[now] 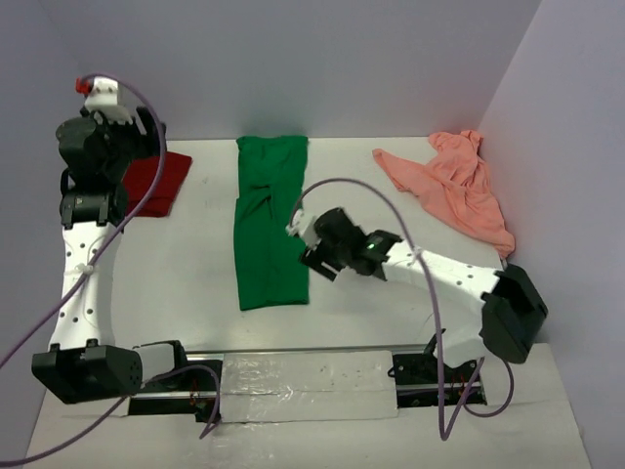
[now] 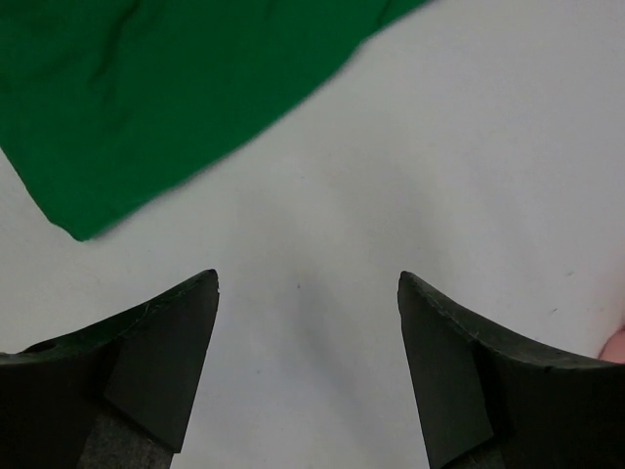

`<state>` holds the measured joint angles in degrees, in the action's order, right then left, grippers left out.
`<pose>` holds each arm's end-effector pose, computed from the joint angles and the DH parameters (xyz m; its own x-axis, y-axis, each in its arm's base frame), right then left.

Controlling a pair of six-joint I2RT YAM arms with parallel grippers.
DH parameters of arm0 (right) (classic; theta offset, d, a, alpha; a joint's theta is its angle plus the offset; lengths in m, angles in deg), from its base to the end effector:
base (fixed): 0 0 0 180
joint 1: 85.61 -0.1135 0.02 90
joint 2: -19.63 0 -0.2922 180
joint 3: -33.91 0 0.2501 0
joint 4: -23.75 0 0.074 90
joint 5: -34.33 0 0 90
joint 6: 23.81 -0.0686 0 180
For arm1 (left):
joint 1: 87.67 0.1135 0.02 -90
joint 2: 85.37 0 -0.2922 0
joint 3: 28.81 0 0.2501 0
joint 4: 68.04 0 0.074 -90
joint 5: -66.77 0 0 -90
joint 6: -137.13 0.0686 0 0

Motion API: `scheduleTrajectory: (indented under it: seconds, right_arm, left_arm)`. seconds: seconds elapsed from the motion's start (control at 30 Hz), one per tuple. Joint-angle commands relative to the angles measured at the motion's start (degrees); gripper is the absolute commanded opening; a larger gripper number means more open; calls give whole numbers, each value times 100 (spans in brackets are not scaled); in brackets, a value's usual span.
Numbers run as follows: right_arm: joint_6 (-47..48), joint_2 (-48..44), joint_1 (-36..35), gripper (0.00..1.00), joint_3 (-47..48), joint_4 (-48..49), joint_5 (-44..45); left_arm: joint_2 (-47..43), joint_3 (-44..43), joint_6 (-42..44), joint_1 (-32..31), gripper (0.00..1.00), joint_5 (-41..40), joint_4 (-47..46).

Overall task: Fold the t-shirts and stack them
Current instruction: Rotate the tshirt 90 degrees, then grab the bottom of the folded rectangular tshirt with right arm

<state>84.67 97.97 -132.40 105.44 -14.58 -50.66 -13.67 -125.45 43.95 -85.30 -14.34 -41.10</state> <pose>0.2164 0.2216 0.2691 -0.2435 -0.7204 -0.6494 -0.8025 0.5257 -0.2823 0.2969 0.0017 0.4914 -0.0411 -0.0566 -0.9976 0.1113 0.9919 -0.0608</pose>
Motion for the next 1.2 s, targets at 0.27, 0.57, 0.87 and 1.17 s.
scheduleTrajectory:
  seconds: [0.27,0.57,0.87,1.17]
  right_arm:
    - [1122,1279,-2220,82,-272,1635,2740]
    - [1220,2088,-2739,83,220,1882,2724]
    - [851,2589,-2906,82,1028,1250,1978]
    - [472,3011,-2977,81,1837,204,879]
  left_arm:
    - [-1202,2396,503,1432,78,1141,250]
    - [-1361,2950,415,1784,78,1457,-23]
    - [-1282,2976,388,2092,78,1836,48]
    - [-1167,2941,415,2197,78,2021,153]
